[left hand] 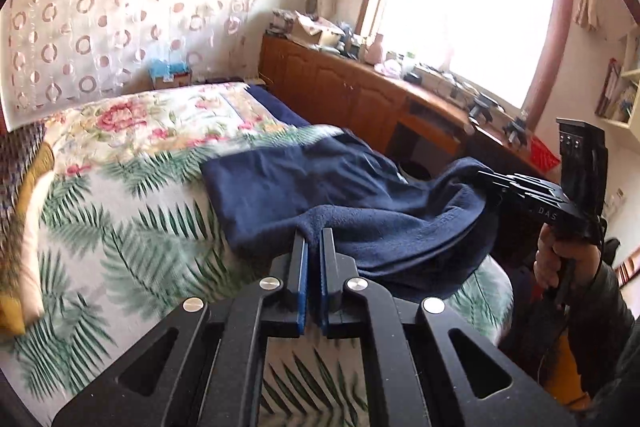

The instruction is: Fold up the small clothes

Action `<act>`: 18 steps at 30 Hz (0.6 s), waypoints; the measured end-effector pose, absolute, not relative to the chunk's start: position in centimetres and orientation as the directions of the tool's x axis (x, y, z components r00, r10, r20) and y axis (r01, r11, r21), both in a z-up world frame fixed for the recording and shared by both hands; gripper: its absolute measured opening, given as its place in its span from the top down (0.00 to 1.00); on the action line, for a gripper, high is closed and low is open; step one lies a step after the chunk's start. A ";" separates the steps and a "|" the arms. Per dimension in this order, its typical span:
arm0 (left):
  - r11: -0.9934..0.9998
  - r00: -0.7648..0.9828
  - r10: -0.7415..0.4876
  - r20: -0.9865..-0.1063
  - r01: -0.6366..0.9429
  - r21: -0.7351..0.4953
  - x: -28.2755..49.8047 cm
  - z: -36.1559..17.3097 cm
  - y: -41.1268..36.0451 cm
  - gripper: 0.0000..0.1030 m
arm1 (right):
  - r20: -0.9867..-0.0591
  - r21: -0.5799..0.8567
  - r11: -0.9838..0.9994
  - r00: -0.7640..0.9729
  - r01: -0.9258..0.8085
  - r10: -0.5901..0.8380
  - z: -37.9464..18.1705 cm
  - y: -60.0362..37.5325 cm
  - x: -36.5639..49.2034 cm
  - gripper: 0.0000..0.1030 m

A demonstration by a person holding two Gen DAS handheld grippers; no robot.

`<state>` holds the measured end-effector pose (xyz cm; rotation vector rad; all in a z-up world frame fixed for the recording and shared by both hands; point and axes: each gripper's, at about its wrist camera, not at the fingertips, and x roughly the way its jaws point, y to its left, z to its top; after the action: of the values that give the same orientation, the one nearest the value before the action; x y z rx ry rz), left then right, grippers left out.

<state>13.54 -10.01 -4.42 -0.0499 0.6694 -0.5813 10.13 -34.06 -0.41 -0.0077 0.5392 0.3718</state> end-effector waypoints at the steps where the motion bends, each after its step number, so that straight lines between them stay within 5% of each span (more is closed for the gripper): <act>1: 0.845 0.638 -0.518 -0.570 0.486 -0.223 14.3 -4.2 -10.0 0.95 | -0.492 0.082 0.934 0.801 -0.348 0.342 0.1 -34.0 10.8 0.95; 18: 0.874 0.622 -0.474 -0.623 0.415 -0.251 28.3 -5.6 -10.7 0.95 | -0.519 -0.029 0.936 0.806 -0.350 0.286 0.8 -31.3 24.8 0.96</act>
<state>28.35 -10.66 -5.57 -0.0855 0.7401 -0.5114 24.80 -31.26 0.80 -0.1253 0.5343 0.3413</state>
